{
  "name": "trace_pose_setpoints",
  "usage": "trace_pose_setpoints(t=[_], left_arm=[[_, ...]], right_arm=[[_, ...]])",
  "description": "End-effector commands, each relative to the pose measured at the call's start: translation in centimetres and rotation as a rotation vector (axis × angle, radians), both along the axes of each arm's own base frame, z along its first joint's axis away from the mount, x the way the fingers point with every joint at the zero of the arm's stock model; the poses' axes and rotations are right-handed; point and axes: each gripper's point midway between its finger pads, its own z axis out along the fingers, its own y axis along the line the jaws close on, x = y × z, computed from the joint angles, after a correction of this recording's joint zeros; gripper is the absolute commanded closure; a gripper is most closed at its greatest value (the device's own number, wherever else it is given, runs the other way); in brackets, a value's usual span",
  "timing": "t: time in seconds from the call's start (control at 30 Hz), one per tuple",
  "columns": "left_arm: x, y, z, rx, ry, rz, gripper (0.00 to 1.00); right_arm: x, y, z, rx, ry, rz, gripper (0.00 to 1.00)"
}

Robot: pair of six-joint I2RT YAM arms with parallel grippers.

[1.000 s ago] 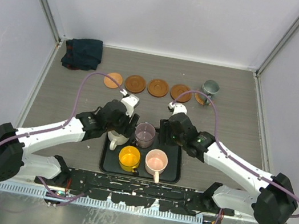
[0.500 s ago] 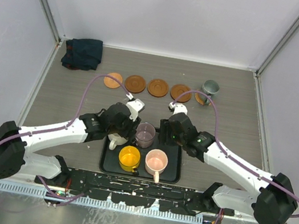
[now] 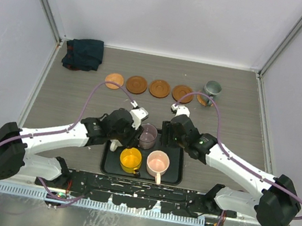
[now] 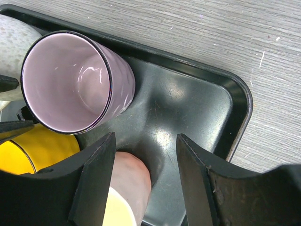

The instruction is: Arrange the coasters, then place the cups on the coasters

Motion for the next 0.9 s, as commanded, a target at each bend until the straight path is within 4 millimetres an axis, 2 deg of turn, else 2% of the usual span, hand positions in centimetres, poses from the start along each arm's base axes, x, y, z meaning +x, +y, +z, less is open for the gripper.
trace_pose_setpoints(t=[0.0,0.17,0.37,0.7,0.8,0.87], left_arm=[[-0.9,-0.6,0.6,-0.044,0.019,-0.022,0.53],[-1.8,-1.7,0.6,-0.072,0.056,-0.064,0.54],[-3.5,-4.3,1.7,-0.165,0.112,-0.171,0.54],[-5.2,-8.0,1.3,-0.222,0.206,-0.277,0.53],[-5.1,-8.5,1.5,-0.228,0.204,-0.278,0.46],[-4.9,-8.5,2.1,-0.239,0.185,-0.270,0.36]], right_arm=[[0.4,0.4,1.2,0.039,-0.036,-0.012,0.41],[0.3,0.4,1.1,0.041,-0.035,-0.012,0.41],[0.3,0.2,1.1,0.039,-0.038,-0.016,0.41],[0.0,-0.2,1.1,0.045,-0.045,-0.024,0.41],[-0.1,-0.3,1.2,0.045,-0.042,-0.024,0.42],[-0.2,-0.5,1.3,0.047,-0.046,-0.027,0.40]])
